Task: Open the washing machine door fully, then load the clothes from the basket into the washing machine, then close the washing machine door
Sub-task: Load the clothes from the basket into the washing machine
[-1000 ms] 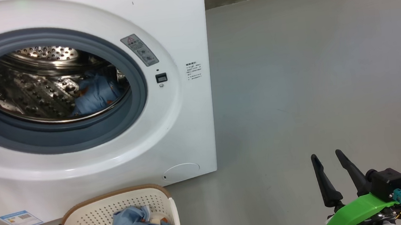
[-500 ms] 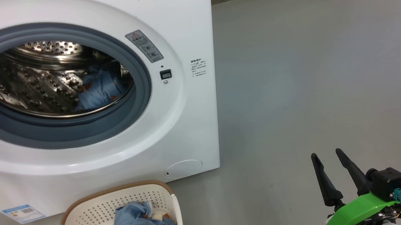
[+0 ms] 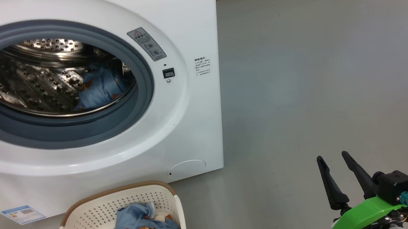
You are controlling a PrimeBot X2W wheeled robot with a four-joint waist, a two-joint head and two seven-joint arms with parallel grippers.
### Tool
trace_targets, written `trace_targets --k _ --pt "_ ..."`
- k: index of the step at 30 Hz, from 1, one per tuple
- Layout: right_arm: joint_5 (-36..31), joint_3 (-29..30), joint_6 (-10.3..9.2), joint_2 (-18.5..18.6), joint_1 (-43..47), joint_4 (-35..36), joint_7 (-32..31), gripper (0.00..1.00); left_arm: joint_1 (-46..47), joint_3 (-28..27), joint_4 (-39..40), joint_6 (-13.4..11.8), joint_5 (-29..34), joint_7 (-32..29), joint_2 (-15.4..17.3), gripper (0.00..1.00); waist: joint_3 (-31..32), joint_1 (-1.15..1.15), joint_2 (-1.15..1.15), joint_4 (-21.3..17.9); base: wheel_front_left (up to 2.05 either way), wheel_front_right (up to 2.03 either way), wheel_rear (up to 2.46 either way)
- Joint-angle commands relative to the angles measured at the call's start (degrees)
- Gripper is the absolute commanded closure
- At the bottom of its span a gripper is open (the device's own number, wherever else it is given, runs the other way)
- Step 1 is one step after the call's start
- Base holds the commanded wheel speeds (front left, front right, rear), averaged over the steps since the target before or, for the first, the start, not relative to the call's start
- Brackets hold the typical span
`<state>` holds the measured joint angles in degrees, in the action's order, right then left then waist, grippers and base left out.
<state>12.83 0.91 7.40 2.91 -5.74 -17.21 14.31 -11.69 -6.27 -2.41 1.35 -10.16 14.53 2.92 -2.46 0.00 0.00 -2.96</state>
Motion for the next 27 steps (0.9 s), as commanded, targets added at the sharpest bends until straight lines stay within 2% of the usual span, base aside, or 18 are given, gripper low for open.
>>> trace_targets --k 1,10,20,27 --pt "-0.3 -1.2 0.09 0.0 -0.6 1.6 0.7 0.00 1.5 -2.1 0.9 0.4 0.5 0.5 0.0 0.00 -0.2 0.00 0.00 0.0 0.00 0.00 0.00" --pt "-0.4 -1.3 0.09 0.0 -1.0 1.7 0.7 0.00 2.1 -1.2 -2.3 0.6 -2.2 0.5 0.0 0.00 -2.3 0.00 0.00 -0.5 0.00 0.00 0.00" --pt "-0.3 -1.3 0.09 0.0 -2.1 2.3 0.7 0.00 5.8 -0.6 -7.3 2.9 -4.2 0.5 0.0 0.00 -7.9 0.00 0.00 -1.9 0.00 0.00 0.00" --pt "0.0 -1.3 0.09 0.0 -3.6 3.3 0.7 0.00 11.7 0.2 -12.8 4.9 -5.0 0.5 0.0 0.00 -14.4 0.00 0.00 -2.7 0.00 0.00 0.00"
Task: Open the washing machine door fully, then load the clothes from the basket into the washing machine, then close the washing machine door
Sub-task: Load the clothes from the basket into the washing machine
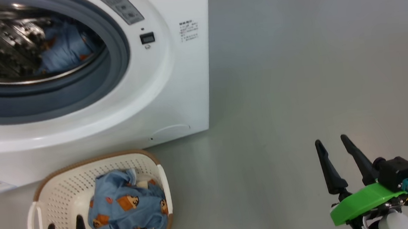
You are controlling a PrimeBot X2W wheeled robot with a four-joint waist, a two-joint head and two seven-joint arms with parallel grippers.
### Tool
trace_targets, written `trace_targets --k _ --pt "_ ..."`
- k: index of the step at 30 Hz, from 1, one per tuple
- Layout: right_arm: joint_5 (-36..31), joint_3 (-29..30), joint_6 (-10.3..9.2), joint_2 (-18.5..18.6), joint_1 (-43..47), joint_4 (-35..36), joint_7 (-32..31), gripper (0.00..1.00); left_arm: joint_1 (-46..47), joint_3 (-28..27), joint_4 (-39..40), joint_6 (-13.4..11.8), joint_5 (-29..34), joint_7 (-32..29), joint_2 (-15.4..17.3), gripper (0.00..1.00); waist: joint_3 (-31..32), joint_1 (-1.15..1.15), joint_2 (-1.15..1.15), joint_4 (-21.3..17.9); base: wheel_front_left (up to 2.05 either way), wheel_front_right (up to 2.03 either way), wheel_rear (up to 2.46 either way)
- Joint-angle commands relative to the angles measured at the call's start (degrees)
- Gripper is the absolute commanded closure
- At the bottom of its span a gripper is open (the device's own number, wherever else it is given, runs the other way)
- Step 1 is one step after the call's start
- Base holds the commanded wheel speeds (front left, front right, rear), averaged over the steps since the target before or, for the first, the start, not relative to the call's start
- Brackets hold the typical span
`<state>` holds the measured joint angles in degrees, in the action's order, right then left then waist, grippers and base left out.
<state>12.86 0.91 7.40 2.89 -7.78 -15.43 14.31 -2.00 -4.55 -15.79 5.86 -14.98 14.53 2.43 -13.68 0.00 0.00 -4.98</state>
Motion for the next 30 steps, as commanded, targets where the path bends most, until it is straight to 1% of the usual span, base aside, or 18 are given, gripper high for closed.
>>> trace_targets --k 1,5,9,11,16,23,26,30 --pt "0.0 -1.2 0.09 0.0 -1.9 1.7 0.7 0.00 2.9 -1.3 -0.2 0.6 -0.3 0.5 0.4 0.00 -4.1 0.00 0.00 -0.7 0.00 0.00 0.00" --pt "0.1 -1.3 0.09 0.0 -3.2 2.2 0.7 0.00 6.7 -1.2 -4.0 1.2 -0.1 0.5 0.6 0.00 -7.7 0.00 0.00 -1.0 0.00 0.00 0.00" --pt "0.6 -1.2 0.09 0.0 -4.8 2.9 0.7 0.00 10.7 -0.8 -8.3 1.5 -1.2 0.5 1.2 0.00 -11.2 0.00 0.00 -1.6 0.00 0.00 0.00" --pt "0.8 -1.0 0.09 0.0 -5.3 3.2 0.7 0.00 12.6 1.4 -10.7 1.6 -2.4 0.5 2.2 0.00 -12.7 0.00 0.00 -1.8 0.00 0.00 0.00" --pt "1.2 -1.1 0.09 0.0 -6.6 3.7 0.7 0.00 17.1 4.0 -15.9 1.6 -4.8 0.5 5.2 0.00 -16.4 0.00 0.00 -2.5 0.00 0.00 0.00" --pt "2.5 -1.8 0.09 0.0 -8.2 4.2 0.7 0.00 23.3 6.4 -23.9 1.6 -7.9 0.5 8.2 0.00 -21.9 0.00 0.00 -3.2 0.00 0.00 0.00" --pt "2.7 -1.7 0.09 0.0 -8.8 4.5 0.7 0.00 26.0 8.4 -27.3 1.6 -9.4 0.5 9.4 0.00 -24.2 0.00 0.00 -3.3 0.00 0.00 0.00" --pt "2.9 -1.6 0.09 0.0 -9.3 4.9 0.7 0.00 30.0 11.1 -30.0 1.6 -11.6 0.5 10.9 0.00 -27.1 0.00 0.00 -3.3 0.00 0.00 0.00"
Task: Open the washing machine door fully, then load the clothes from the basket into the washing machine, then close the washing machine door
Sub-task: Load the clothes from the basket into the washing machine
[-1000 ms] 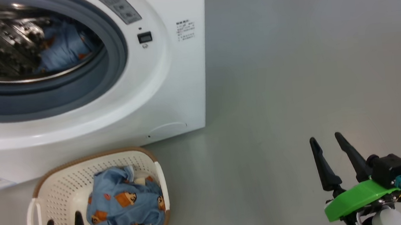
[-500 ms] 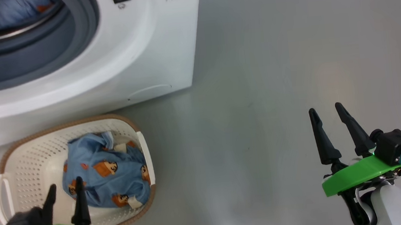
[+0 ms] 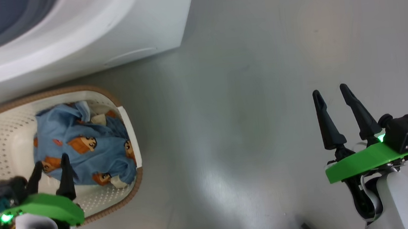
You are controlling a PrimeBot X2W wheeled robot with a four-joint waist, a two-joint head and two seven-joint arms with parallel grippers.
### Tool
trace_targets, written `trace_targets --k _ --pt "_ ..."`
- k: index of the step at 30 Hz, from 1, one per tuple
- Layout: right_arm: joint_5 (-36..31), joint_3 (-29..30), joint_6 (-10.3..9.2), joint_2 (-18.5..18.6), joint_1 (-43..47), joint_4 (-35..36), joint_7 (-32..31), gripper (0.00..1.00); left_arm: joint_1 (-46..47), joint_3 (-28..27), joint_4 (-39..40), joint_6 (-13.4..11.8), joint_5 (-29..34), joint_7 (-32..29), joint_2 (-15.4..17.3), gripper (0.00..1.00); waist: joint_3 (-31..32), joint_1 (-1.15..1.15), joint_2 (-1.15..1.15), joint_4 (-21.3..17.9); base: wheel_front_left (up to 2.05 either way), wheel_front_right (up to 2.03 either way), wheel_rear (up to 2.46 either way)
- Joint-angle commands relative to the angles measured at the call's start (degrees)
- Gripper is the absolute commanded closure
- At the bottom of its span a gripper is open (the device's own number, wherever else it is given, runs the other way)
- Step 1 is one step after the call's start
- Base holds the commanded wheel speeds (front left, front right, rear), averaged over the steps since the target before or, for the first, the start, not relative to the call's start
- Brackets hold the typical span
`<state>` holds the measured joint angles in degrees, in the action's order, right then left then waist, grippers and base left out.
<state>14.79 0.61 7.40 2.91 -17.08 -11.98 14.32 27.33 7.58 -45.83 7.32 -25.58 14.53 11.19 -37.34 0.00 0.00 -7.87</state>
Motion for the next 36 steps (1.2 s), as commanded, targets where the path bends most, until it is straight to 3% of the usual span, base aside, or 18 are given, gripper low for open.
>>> trace_targets --k 1,18,36 --pt "1.1 -1.3 0.09 0.0 -0.1 1.6 0.7 0.00 1.6 -0.4 -0.6 0.2 -1.5 0.5 2.6 0.00 -4.1 0.00 0.00 -0.4 0.00 0.00 0.00" --pt "2.2 -1.9 0.09 0.0 -1.9 3.6 0.7 0.00 13.9 11.5 -9.8 0.2 -9.4 0.4 8.9 0.00 -14.6 0.00 0.00 -1.8 0.00 0.00 0.00" --pt "4.6 -3.8 0.09 0.0 -2.6 4.3 0.7 0.00 22.7 18.2 -14.1 0.2 -17.4 -0.7 14.4 0.00 -20.5 0.00 0.00 -5.3 0.00 0.00 0.00"
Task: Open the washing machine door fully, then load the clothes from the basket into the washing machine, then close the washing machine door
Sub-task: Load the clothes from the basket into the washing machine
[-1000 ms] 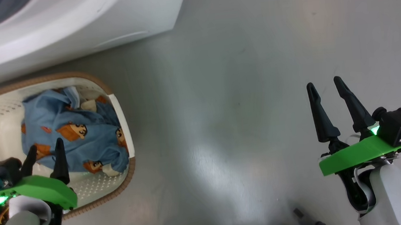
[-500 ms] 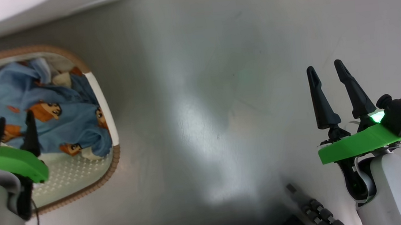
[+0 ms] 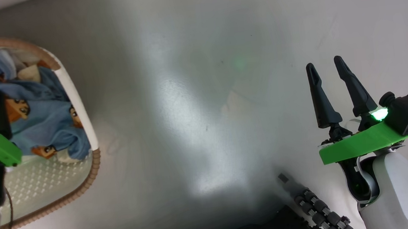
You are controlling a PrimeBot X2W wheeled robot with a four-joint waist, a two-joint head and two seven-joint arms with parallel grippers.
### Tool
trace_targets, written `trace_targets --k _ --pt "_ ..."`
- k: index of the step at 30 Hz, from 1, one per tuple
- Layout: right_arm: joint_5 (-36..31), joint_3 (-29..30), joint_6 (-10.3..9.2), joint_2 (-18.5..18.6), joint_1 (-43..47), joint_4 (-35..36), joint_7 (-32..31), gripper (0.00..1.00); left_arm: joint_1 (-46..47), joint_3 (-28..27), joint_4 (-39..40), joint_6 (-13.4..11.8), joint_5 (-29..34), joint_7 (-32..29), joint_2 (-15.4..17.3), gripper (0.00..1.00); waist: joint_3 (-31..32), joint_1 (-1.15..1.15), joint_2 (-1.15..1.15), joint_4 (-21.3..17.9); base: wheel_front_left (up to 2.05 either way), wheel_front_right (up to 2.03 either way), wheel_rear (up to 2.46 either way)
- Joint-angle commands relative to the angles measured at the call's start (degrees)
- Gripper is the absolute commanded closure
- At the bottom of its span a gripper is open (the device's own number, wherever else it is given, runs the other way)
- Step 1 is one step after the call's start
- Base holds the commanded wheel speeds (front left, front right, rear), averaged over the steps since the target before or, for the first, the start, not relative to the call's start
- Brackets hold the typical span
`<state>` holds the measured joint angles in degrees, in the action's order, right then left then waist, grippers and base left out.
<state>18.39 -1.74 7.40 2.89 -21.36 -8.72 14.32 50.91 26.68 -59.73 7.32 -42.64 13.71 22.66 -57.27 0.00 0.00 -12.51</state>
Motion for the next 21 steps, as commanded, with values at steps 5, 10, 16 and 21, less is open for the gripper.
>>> trace_targets --k 5,10,16,21 --pt "1.5 -1.6 0.09 0.0 2.1 1.1 0.7 0.00 1.3 0.1 -1.9 0.2 -1.5 -0.4 3.6 0.00 -1.4 0.00 0.00 -1.4 0.00 0.00 0.00" --pt "2.0 -1.8 0.09 0.0 2.4 1.2 0.7 0.00 3.4 0.5 -4.9 0.1 -1.7 -1.2 4.0 0.00 -1.9 0.00 0.00 -2.0 0.00 0.00 0.00" --pt "1.9 -1.5 0.09 0.0 3.4 1.4 0.7 0.00 5.4 1.1 -8.5 -0.8 -1.4 -2.8 4.0 0.00 -1.7 0.00 0.00 -2.3 0.00 0.00 0.00" --pt "1.6 -0.9 0.09 0.0 4.2 1.6 0.7 0.00 6.9 2.2 -11.0 -1.6 -1.0 -6.5 3.0 0.00 -1.5 0.00 0.00 -2.2 0.00 0.00 0.00"
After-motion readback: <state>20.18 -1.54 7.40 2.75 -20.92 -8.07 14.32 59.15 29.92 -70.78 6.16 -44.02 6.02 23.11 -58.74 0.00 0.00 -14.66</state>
